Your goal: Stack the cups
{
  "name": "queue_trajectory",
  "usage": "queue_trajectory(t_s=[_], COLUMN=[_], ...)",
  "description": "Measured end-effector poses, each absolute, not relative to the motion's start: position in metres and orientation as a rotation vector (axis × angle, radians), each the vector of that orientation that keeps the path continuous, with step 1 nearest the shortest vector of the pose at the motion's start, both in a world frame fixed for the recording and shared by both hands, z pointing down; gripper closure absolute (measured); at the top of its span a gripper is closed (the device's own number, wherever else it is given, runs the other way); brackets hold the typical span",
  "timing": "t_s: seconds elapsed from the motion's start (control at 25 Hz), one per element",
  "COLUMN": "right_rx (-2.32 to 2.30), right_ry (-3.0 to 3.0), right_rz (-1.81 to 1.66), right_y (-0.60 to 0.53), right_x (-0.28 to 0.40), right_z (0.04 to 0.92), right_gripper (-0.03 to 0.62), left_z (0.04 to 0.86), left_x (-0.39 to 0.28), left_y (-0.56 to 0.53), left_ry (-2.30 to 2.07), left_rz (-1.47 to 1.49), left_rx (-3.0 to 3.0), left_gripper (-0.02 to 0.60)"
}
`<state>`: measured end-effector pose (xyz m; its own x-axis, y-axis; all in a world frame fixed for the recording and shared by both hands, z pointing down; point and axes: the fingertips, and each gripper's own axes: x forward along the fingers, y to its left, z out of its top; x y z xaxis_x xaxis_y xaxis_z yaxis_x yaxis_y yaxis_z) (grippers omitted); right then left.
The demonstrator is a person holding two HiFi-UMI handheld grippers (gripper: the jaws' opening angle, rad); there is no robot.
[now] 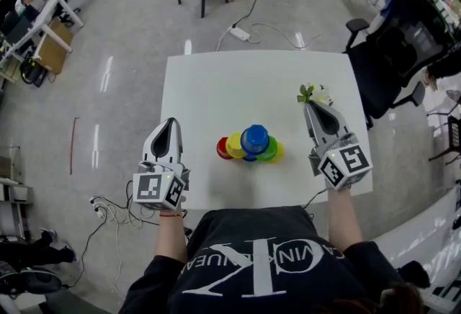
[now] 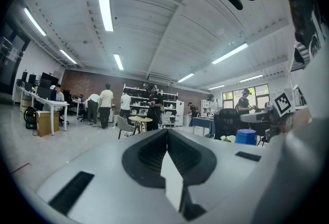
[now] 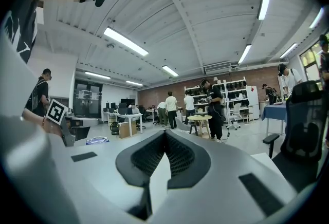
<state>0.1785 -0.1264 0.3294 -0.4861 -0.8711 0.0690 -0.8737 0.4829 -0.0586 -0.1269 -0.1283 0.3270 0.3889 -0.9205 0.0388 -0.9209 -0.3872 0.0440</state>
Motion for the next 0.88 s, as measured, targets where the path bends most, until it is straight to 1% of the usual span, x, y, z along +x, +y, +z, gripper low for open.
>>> queue_trajectory(t_s=[0.88], right_rx=[1.552], right_ry=[-2.698], right_rz=[0.165], right_y=[-0.132], right_x=[0.179], right_z=[0.338], right_gripper=[0.585], left_z=[0.33], left_x=[-0.129], left_y=[-0.137], left_ry=[-1.726], left_rz=[0.002], left_rx=[2.532], left_gripper=[0.577])
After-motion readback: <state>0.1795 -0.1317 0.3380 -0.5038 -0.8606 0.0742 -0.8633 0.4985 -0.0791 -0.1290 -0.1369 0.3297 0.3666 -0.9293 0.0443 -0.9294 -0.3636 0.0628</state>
